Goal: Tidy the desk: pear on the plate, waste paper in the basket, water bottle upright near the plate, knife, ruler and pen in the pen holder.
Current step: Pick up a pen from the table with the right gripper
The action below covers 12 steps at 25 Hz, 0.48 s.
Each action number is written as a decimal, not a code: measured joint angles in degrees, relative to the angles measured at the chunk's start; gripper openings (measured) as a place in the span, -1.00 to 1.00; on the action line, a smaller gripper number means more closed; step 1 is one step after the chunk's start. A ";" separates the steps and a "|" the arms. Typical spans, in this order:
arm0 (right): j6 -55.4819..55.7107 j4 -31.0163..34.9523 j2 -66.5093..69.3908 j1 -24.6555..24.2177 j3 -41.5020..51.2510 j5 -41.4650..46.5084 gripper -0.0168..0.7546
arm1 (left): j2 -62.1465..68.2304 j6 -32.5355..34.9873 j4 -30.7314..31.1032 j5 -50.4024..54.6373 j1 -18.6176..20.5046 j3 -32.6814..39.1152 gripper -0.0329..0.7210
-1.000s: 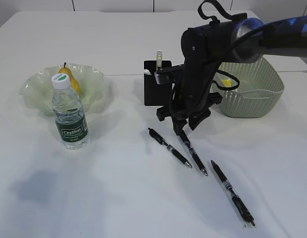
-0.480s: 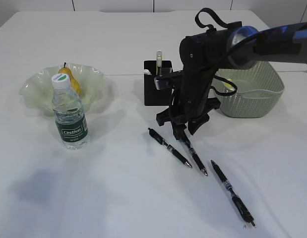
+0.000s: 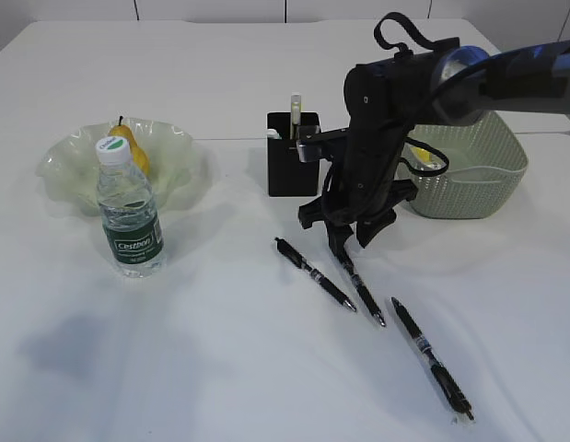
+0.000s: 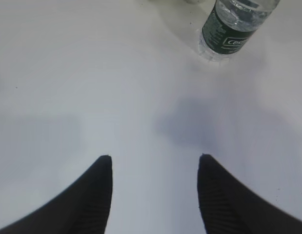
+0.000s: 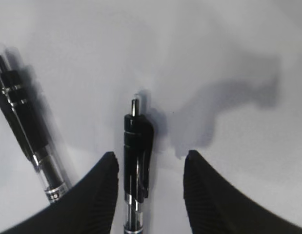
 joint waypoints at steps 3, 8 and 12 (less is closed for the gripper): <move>0.00 0.04 0.00 0.10 0.00 0.00 -0.08 | 0.00 0.00 0.00 0.00 0.00 0.00 0.13; 0.00 0.57 0.00 0.10 0.00 0.58 -0.08 | 0.00 0.00 0.00 0.00 0.00 0.00 0.13; -0.19 1.85 0.00 0.20 0.00 1.08 -0.08 | 0.00 0.00 0.00 -0.14 0.00 0.00 0.13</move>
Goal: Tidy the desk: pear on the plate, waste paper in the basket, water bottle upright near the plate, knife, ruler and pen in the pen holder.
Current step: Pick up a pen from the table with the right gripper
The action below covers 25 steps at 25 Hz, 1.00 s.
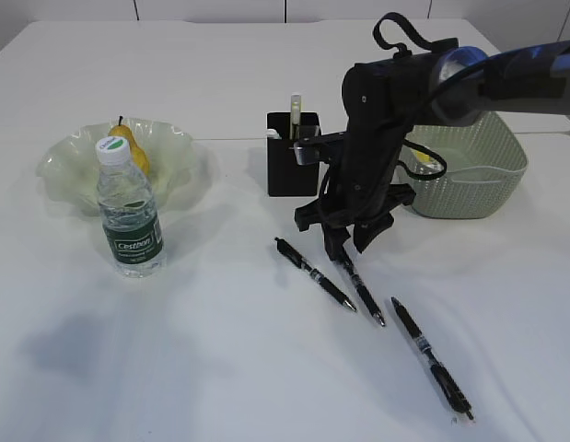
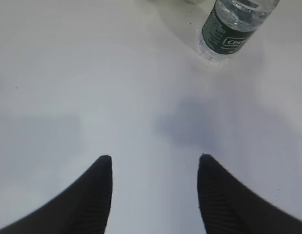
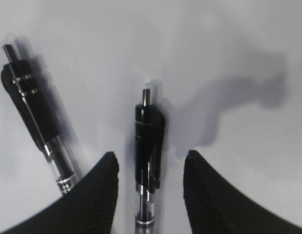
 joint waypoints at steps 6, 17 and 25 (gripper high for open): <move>0.00 0.34 0.00 0.51 0.00 0.23 -0.08 | 0.00 0.00 0.00 -1.16 0.00 0.00 0.13; 0.00 0.22 0.00 0.60 0.00 -0.55 -0.08 | 0.00 0.00 0.00 -1.66 0.00 0.00 0.13; 0.00 0.10 0.00 0.60 0.00 -1.29 -0.08 | 0.11 0.00 0.00 -1.77 -0.06 0.00 0.13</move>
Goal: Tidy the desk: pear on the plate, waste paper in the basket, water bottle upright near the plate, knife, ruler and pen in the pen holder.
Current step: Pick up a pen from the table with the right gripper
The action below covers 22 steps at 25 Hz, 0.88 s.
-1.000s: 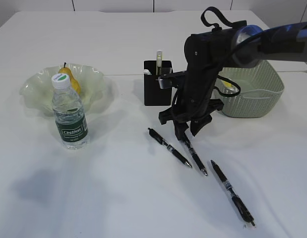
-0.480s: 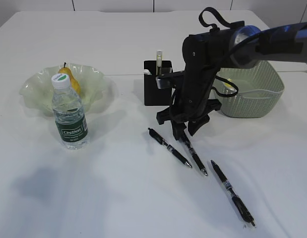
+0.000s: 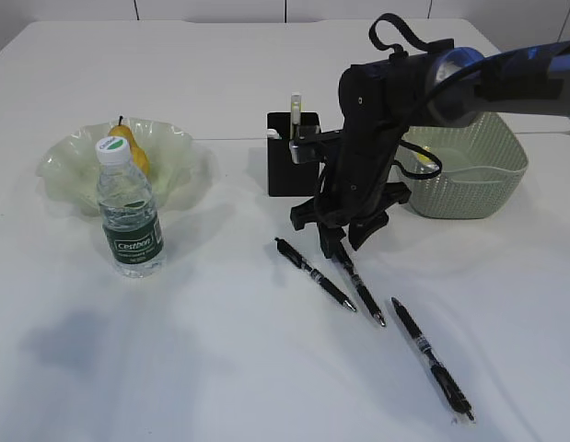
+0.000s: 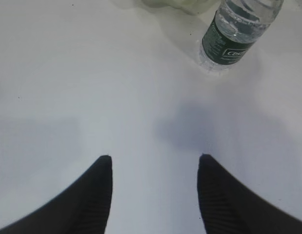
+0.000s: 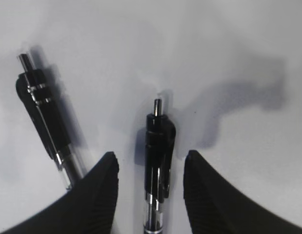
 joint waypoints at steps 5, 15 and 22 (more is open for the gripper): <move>0.00 -0.08 0.37 0.00 0.00 -0.26 -0.08 | 0.08 0.00 0.00 0.00 0.06 0.00 0.13; 0.00 -0.08 1.00 0.00 0.00 -0.73 -0.08 | 0.21 0.00 0.00 -0.08 0.00 0.00 0.13; 0.00 -0.08 1.00 0.00 0.00 -1.21 -0.08 | 0.21 0.00 0.00 -0.08 0.06 0.00 0.13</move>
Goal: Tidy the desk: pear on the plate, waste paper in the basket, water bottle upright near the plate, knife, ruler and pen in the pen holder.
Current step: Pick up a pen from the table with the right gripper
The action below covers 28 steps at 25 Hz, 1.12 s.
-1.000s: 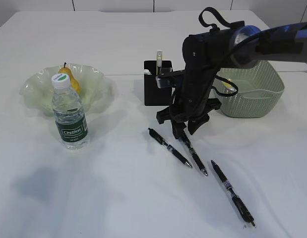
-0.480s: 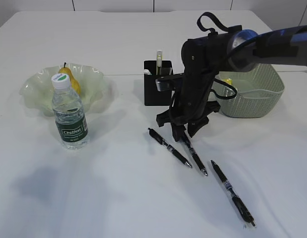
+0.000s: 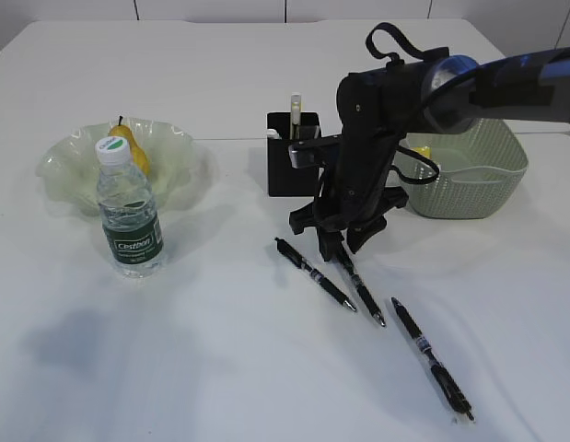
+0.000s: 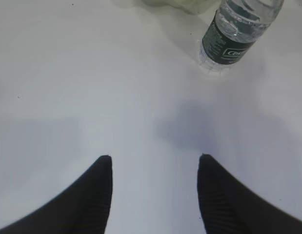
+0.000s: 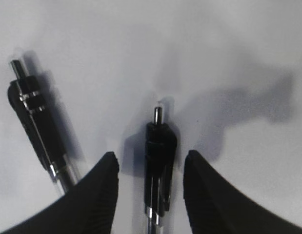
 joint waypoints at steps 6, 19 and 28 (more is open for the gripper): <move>0.00 0.00 0.00 0.00 0.00 0.00 -0.08 | 0.00 0.00 0.00 0.00 0.00 0.00 0.13; 0.00 0.00 0.00 0.00 0.00 0.00 -0.08 | 0.00 0.00 0.00 0.00 -0.06 0.00 0.13; 0.00 0.00 0.00 -0.11 0.00 1.58 -0.08 | 0.00 0.00 0.00 -0.03 -0.06 0.00 0.13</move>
